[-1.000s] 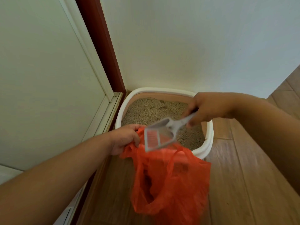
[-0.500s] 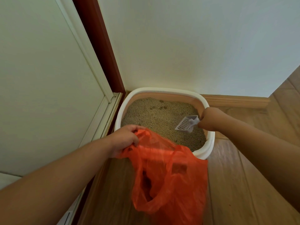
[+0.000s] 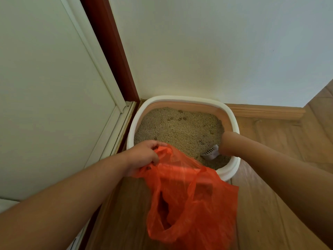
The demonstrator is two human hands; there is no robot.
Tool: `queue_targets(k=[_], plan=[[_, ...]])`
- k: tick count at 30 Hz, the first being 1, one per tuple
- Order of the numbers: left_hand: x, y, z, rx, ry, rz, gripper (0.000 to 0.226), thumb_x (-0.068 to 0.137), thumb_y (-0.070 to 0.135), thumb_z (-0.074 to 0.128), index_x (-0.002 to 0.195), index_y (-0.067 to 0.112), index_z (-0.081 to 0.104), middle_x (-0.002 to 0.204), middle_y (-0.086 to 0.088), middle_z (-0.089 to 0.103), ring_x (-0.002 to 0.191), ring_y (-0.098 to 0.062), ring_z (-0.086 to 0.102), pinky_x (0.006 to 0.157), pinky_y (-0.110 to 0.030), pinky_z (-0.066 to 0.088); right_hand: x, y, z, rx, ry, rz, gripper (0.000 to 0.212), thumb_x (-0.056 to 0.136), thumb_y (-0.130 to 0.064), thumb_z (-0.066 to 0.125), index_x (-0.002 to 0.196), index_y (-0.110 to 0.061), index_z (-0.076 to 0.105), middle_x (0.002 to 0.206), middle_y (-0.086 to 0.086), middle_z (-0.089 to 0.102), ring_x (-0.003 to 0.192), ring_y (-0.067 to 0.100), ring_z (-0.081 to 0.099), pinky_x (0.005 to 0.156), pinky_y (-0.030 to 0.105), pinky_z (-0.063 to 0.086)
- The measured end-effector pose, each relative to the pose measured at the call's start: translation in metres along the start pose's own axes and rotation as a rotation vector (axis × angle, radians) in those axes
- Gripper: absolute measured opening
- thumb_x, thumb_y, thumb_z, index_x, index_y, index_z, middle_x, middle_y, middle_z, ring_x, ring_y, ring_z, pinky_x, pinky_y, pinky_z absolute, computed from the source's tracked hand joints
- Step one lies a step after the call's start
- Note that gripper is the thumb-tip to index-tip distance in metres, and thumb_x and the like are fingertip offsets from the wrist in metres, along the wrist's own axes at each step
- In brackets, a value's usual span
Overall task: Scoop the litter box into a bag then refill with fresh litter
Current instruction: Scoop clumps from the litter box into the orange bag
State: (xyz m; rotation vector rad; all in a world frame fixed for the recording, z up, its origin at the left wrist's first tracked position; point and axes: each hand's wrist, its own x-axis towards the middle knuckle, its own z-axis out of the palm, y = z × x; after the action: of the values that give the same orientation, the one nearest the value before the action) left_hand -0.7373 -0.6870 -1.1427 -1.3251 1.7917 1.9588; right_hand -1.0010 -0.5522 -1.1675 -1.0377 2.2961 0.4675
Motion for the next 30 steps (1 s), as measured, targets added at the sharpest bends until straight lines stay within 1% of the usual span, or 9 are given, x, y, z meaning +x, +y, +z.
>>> queue_targets(k=[2, 4, 7, 11, 14, 19, 21, 26, 30], plan=[[0.001, 0.000, 0.000, -0.002, 0.009, 0.002, 0.068, 0.081, -0.018, 0.054, 0.120, 0.036, 0.070, 0.127, -0.018, 0.062, 0.086, -0.038, 0.063, 0.055, -0.035, 0.050, 0.011, 0.004, 0.009, 0.038, 0.048, -0.013, 0.043, 0.100, -0.041, 0.058, 0.133, -0.014, 0.061, 0.101, 0.006, 0.062, 0.091, 0.020, 0.055, 0.083, 0.030, 0.050], [0.003, -0.001, -0.001, -0.006, 0.015, 0.005, 0.068, 0.081, -0.017, 0.055, 0.121, 0.036, 0.070, 0.127, -0.018, 0.063, 0.086, -0.038, 0.064, 0.054, -0.034, 0.051, 0.021, 0.006, 0.019, 0.124, 0.117, 0.009, 0.032, 0.099, -0.031, 0.059, 0.117, -0.006, 0.067, 0.084, 0.005, 0.059, 0.084, 0.021, 0.060, 0.071, 0.029, 0.049], [0.005, -0.002, -0.003, -0.004, 0.036, 0.004, 0.069, 0.081, -0.016, 0.055, 0.125, 0.036, 0.068, 0.128, -0.017, 0.063, 0.078, -0.033, 0.063, 0.049, -0.031, 0.049, 0.029, 0.002, 0.026, 0.230, 0.152, 0.021, 0.027, 0.099, -0.028, 0.058, 0.097, -0.002, 0.066, 0.075, 0.005, 0.056, 0.077, 0.022, 0.060, 0.065, 0.028, 0.046], [0.005, 0.000, -0.005, -0.026, 0.047, 0.003, 0.070, 0.083, -0.017, 0.051, 0.129, 0.033, 0.064, 0.125, -0.017, 0.062, 0.072, -0.029, 0.067, 0.047, -0.030, 0.052, 0.045, -0.005, 0.031, 0.321, 0.181, 0.014, 0.027, 0.097, -0.026, 0.059, 0.100, -0.003, 0.070, 0.090, 0.009, 0.068, 0.081, 0.025, 0.065, 0.066, 0.032, 0.049], [0.007, 0.002, -0.005, -0.032, 0.058, 0.003, 0.068, 0.085, -0.017, 0.050, 0.128, 0.033, 0.065, 0.124, -0.016, 0.062, 0.066, -0.025, 0.066, 0.046, -0.028, 0.051, 0.060, -0.013, 0.033, 0.440, 0.231, -0.012, 0.022, 0.097, -0.025, 0.056, 0.090, -0.006, 0.065, 0.084, 0.010, 0.062, 0.078, 0.027, 0.058, 0.068, 0.034, 0.044], [0.014, 0.003, -0.009, -0.009, 0.093, 0.019, 0.068, 0.085, -0.014, 0.053, 0.133, 0.033, 0.063, 0.122, -0.014, 0.062, 0.069, -0.025, 0.070, 0.058, -0.036, 0.059, 0.084, -0.029, 0.024, 0.492, 0.290, -0.054, 0.023, 0.099, -0.018, 0.053, 0.102, -0.001, 0.069, 0.088, 0.013, 0.069, 0.079, 0.028, 0.067, 0.069, 0.039, 0.056], [0.017, 0.004, -0.011, 0.008, 0.135, 0.035, 0.071, 0.084, -0.013, 0.053, 0.137, 0.035, 0.060, 0.120, -0.014, 0.063, 0.061, -0.019, 0.068, 0.057, -0.035, 0.057, 0.094, -0.036, 0.019, 0.465, 0.297, -0.076, 0.024, 0.101, -0.015, 0.050, 0.104, -0.001, 0.068, 0.093, 0.015, 0.069, 0.083, 0.030, 0.067, 0.070, 0.039, 0.056], [0.028, 0.001, -0.018, 0.036, 0.237, 0.069, 0.074, 0.083, -0.013, 0.055, 0.140, 0.034, 0.058, 0.119, -0.010, 0.065, 0.049, -0.015, 0.062, 0.051, -0.029, 0.051, 0.124, -0.043, 0.017, 0.509, 0.343, -0.117, 0.032, 0.102, -0.022, 0.053, 0.127, -0.008, 0.067, 0.074, 0.003, 0.061, 0.061, 0.015, 0.056, 0.047, 0.025, 0.036], [0.033, -0.003, -0.023, 0.022, 0.244, 0.054, 0.073, 0.086, -0.010, 0.057, 0.142, 0.038, 0.056, 0.122, -0.007, 0.064, 0.058, -0.018, 0.068, 0.056, -0.030, 0.055, 0.138, -0.050, 0.010, 0.543, 0.349, -0.172, 0.044, 0.103, -0.029, 0.055, 0.143, -0.012, 0.056, 0.093, 0.010, 0.069, 0.069, 0.018, 0.061, 0.055, 0.026, 0.042]])
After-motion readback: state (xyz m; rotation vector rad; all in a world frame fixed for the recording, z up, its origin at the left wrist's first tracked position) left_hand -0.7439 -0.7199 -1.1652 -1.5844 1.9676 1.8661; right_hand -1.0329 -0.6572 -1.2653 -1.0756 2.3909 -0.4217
